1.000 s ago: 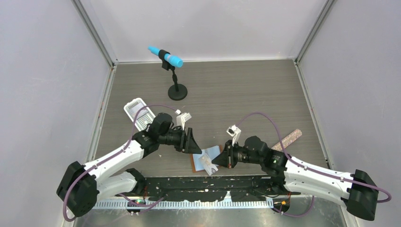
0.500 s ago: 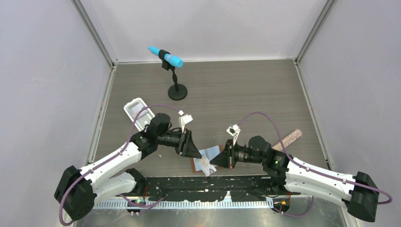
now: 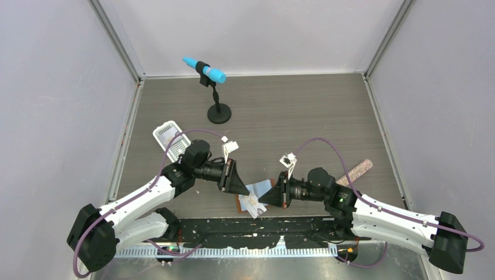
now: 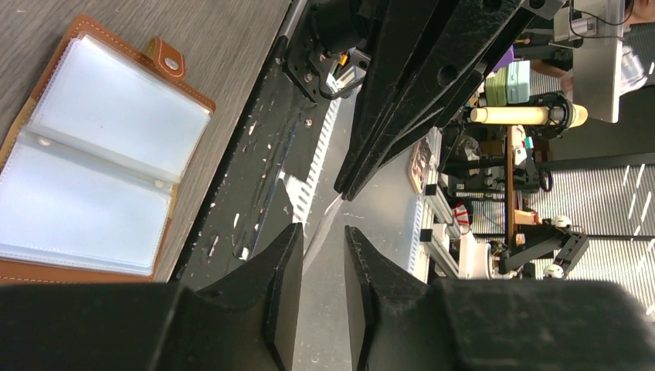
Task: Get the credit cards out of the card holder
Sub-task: Place the credit card in the storage box.
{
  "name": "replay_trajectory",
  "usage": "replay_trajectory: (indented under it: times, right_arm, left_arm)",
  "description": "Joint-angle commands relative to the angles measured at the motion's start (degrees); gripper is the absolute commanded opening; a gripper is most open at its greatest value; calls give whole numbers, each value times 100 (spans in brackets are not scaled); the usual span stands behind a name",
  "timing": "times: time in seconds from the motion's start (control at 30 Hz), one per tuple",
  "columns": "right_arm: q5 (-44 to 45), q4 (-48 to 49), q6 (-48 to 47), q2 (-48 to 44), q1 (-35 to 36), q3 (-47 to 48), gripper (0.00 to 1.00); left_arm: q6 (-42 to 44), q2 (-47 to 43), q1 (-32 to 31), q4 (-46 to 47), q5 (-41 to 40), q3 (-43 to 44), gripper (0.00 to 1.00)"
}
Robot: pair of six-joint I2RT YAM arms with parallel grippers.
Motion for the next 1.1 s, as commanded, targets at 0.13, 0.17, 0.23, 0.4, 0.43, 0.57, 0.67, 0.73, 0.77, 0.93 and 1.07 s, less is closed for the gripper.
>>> replay_trajectory:
  times: [0.13,0.17,0.23,0.4,0.43,0.57,0.67,0.73,0.77,0.93,1.07]
  right_arm:
    - [-13,378,57,-106,-25,-1,5]
    - [-12,378,53,-101,-25,7,5]
    - [11,378,53,-97,-23,9,5]
    - [176,284,50,-244,-25,2,17]
    - [277,207,53,-346,-25,4,28]
    - [723,-196,-6,-828,-30,-36,65]
    - [968,-491,-57,-1170,-25,-126,85]
    - [1065,-605,-77,-1370,-26,-188,100]
    - [1112,-632,-82,-1478,-25,-205,97]
    - [1199,-802,-101,-1657,-25,-325,95]
    - [1166,-841,-109,-1710,-25,-345,95]
  left_arm:
    - [-31,-16,-45,274,216,20,8]
    - [-43,-21,-42,283,219,30,0]
    - [-102,-50,-39,313,208,31,0]
    - [-127,-167,-34,173,-57,130,0]
    - [-122,-210,-26,157,-176,171,0]
    - [-40,-365,153,-385,-674,409,0]
    - [-25,-541,565,-750,-1150,560,0]
    - [-41,-727,1010,-847,-1379,591,0]
    - [-58,-875,1289,-884,-1509,602,0]
    - [-27,-1152,2802,-1533,-2482,891,0]
    - [-89,-1044,4042,-1748,-3351,1071,0]
